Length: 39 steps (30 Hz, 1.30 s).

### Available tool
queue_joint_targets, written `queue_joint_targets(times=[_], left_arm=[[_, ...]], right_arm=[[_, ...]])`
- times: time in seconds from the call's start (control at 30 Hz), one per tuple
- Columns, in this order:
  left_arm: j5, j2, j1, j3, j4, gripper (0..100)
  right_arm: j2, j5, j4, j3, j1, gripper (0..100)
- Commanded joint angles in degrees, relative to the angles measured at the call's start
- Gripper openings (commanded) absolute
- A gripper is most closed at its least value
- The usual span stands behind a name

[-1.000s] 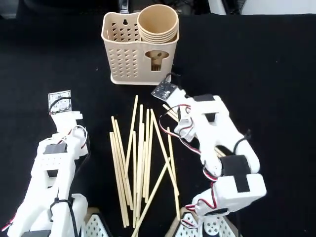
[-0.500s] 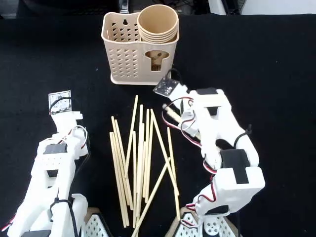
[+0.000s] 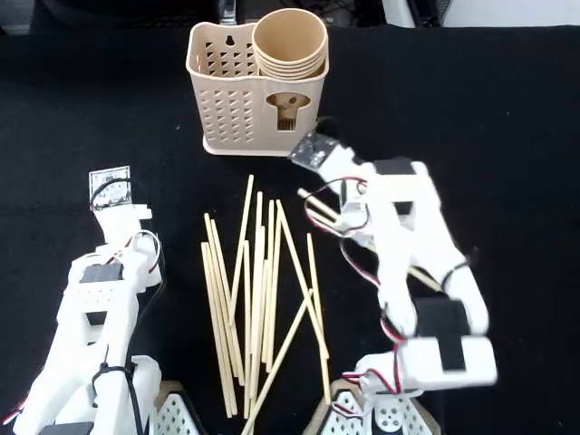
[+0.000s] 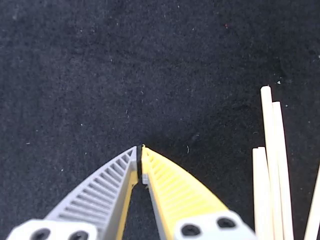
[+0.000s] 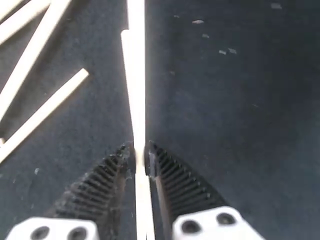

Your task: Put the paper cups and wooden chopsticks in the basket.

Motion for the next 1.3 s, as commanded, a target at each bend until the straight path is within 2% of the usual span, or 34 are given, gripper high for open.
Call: queue_joint_targets(times=[0.0,0.2,0.43,0.6,0.63,0.97,1.27], left_arm=[[-0.44,-1.49,-0.57,-0.75,-0.97,3],[-0.44,-1.49,-0.66,-0.66,-0.97,3],[-0.44,-1.49,-0.66,-0.40,-0.97,3],[-0.53,-1.49,-0.66,-0.40,-0.97,3],[-0.53,-1.49,-0.66,-0.40,-0.97,3],[-0.53,-1.49,-0.66,-0.66,-0.97,3],[-0.53,-1.49,-0.66,-0.75,-0.97,3]], right_arm=[[-10.24,0.35,4.57,-0.57,0.09,1.1],[-16.31,0.70,5.54,1.63,-2.02,1.1],[-7.25,0.70,-3.69,7.96,-2.20,1.9],[0.75,0.44,-7.91,6.02,-0.88,17.0],[2.07,0.44,-8.00,5.23,-0.62,17.4],[11.47,0.62,-8.26,1.54,-0.35,14.9],[7.87,0.70,-4.04,1.63,-0.35,15.2]])
